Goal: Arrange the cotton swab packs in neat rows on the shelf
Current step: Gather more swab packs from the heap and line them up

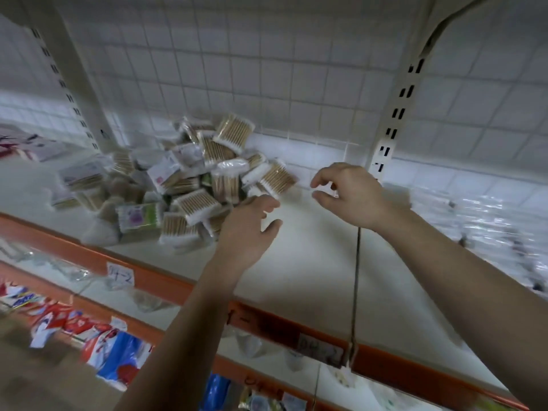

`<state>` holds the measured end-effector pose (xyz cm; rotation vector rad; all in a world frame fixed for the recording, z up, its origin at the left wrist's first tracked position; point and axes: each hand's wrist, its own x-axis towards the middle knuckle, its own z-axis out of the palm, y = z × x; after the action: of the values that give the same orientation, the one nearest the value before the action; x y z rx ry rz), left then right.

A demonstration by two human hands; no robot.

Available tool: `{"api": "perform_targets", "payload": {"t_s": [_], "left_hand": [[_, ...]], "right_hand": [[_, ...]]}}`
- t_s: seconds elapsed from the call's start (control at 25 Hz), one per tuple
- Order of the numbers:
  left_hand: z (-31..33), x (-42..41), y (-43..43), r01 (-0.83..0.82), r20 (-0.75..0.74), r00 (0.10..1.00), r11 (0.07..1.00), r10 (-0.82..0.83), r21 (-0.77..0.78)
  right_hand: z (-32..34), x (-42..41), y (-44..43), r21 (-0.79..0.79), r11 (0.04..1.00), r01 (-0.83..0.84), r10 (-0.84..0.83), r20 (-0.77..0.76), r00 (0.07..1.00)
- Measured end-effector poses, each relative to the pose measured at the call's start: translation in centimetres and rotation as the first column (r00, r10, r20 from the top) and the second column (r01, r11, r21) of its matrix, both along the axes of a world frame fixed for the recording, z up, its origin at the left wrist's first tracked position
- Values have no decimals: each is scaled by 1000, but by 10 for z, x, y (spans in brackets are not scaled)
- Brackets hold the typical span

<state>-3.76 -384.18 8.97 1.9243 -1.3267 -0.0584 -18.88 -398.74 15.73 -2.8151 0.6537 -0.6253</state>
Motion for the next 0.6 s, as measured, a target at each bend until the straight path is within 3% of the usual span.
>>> {"api": "perform_targets", "payload": {"t_s": [0.2,0.48,0.6], "left_hand": [[-7,50,46,-96,135,986,994,102,-53],[-17,100,74,-237,184,953,970,241,-45],[-23,113,69,-196,242,953,980,183,30]], "right_hand": [[-27,62,28,86,993,-85,86,-13,996],[-60,117,58,293,943,-158,175,-35,984],[-71,127,64,293,944,-149,163,-24,986]]}}
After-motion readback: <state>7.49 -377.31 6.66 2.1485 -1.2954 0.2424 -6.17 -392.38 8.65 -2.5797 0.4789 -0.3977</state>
